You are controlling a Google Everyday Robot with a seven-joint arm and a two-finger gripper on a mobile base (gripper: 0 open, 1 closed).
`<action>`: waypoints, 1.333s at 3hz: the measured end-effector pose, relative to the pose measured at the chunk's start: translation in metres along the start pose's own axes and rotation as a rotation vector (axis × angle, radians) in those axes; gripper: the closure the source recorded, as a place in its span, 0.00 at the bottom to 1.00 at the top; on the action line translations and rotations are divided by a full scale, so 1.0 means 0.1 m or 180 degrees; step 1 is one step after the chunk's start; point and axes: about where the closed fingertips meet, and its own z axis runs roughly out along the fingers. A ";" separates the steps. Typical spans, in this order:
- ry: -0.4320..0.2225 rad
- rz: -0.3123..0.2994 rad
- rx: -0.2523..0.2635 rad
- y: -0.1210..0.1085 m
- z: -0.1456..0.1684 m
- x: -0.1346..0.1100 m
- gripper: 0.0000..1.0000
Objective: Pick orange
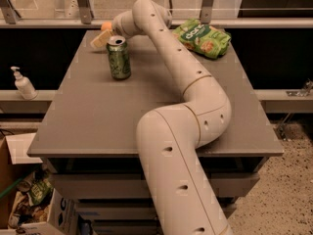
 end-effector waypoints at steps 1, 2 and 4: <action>0.0051 0.0020 0.0076 -0.04 0.07 -0.02 0.00; 0.0117 0.0069 0.0085 -0.01 0.15 0.01 0.00; 0.0061 0.0073 0.0094 -0.06 0.08 -0.05 0.00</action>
Offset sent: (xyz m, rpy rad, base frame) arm 0.0312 0.0004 0.0156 -0.0130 -0.0038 -0.0443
